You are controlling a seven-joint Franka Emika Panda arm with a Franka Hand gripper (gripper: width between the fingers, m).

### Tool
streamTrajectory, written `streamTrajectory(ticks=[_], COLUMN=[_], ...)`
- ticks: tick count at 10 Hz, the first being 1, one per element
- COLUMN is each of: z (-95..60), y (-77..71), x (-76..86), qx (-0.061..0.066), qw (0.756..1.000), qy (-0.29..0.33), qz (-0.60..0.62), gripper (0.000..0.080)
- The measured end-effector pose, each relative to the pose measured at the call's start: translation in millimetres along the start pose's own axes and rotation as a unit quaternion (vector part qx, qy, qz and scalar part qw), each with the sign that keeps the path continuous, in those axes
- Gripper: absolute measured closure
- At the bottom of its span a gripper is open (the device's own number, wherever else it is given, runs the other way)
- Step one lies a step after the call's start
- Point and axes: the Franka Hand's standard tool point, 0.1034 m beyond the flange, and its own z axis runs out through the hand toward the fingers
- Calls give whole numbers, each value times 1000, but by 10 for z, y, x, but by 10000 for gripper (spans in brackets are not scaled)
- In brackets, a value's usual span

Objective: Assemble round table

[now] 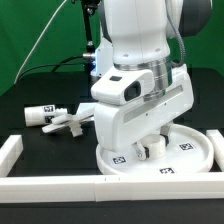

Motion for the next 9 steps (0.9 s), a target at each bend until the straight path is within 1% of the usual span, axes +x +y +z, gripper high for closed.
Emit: streamTrajectory(ticks=[2, 3, 4, 5, 6, 7, 9], z=[5, 4, 7, 7, -26, -178, -461], y=[-7, -7, -8, -8, -1, 32, 112], x=[5, 4, 2, 3, -3, -20, -60], qx=[-3, -3, -3, -3, -2, -4, -6], qw=[1000, 1000, 1000, 1000, 1000, 999, 998], qy=[4, 4, 3, 3, 2, -3, -9], qz=[1, 1, 1, 1, 14, 37, 56], gripper=[390, 390, 315, 315, 188, 156, 151])
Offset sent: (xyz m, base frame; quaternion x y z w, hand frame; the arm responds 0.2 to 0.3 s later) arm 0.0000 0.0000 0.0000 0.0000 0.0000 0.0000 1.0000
